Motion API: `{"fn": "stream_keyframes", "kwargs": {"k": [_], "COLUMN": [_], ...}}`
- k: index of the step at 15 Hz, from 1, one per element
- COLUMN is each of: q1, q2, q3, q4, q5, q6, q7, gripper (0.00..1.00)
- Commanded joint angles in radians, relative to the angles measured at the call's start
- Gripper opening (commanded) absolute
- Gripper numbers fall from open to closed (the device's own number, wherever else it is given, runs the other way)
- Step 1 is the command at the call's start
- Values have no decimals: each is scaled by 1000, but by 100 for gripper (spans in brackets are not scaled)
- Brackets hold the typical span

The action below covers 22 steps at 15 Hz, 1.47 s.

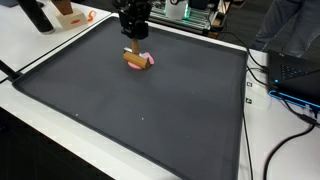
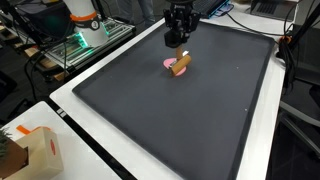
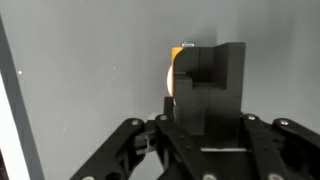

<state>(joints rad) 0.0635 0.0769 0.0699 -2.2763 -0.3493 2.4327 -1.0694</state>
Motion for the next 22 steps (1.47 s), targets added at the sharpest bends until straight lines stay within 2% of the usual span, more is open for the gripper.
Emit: {"fn": "stream_keyframes", "kwargs": {"k": [1, 14, 17, 22], "q1": [-10, -3, -2, 4], "q2": [54, -46, -85, -168], "q3": [-12, -6, -3, 0], "q4": [11, 29, 49, 96], "q5": [-46, -47, -30, 25], "q6": [80, 38, -10, -169], "q7": [40, 89, 91, 98], "gripper": [23, 23, 23, 23]}}
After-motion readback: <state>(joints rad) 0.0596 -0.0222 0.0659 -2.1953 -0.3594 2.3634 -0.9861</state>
